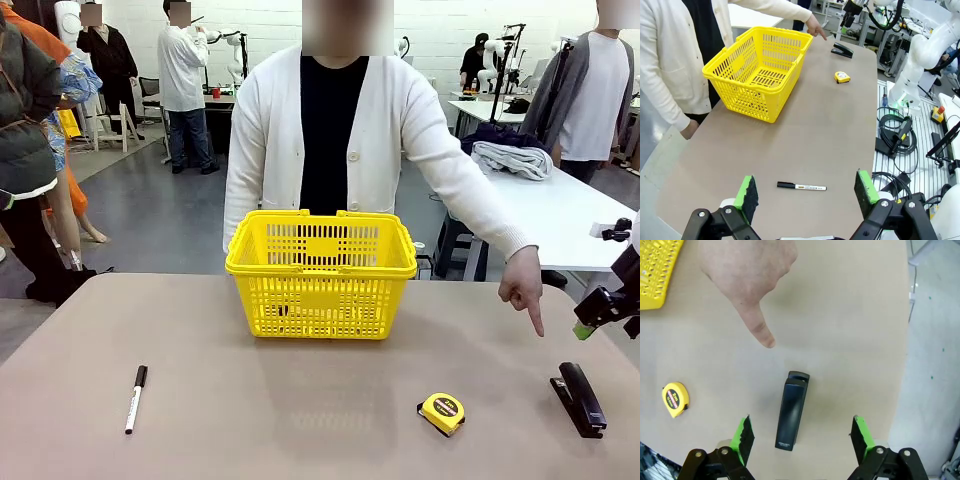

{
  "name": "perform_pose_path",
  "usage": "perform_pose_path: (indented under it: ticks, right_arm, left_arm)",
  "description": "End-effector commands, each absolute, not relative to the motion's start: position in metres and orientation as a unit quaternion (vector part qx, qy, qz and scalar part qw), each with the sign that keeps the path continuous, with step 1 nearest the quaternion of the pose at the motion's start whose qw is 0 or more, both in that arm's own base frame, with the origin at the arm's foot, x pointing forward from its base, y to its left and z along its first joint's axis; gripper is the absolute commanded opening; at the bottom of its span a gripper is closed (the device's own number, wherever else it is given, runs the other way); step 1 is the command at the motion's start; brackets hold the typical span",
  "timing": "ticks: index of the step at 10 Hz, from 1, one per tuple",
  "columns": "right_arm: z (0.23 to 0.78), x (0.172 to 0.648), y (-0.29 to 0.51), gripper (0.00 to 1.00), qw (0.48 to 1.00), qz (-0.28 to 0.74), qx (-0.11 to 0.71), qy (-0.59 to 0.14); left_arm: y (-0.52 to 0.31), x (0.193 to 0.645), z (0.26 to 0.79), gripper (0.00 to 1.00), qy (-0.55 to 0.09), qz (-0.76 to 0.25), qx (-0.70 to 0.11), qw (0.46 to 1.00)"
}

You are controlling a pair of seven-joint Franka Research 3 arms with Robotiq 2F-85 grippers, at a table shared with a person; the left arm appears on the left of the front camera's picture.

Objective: Place the items the person wants into the basket.
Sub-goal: Pick up the item the person points to and place it in the Market Basket.

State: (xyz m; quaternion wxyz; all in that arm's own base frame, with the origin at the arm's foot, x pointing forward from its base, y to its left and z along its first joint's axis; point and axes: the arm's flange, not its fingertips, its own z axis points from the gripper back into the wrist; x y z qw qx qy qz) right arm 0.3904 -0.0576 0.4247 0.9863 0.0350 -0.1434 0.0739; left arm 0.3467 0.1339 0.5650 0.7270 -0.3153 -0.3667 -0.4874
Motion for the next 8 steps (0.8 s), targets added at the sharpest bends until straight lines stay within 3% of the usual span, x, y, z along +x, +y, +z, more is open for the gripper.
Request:
perform_pose_path:
  ticks: [1,8]
  right_arm:
    - [0.426,0.39,-0.057,1.0,0.987,0.072,0.027,-0.142]
    - [0.368,0.395,-0.044,1.0,0.993,0.065,0.018,-0.096]
  left_arm:
    - [0.135,0.348,0.565,1.0,-0.379,-0.492,-0.317,0.717]
    - [0.135,0.348,0.565,1.0,-0.379,-0.492,-0.317,0.717]
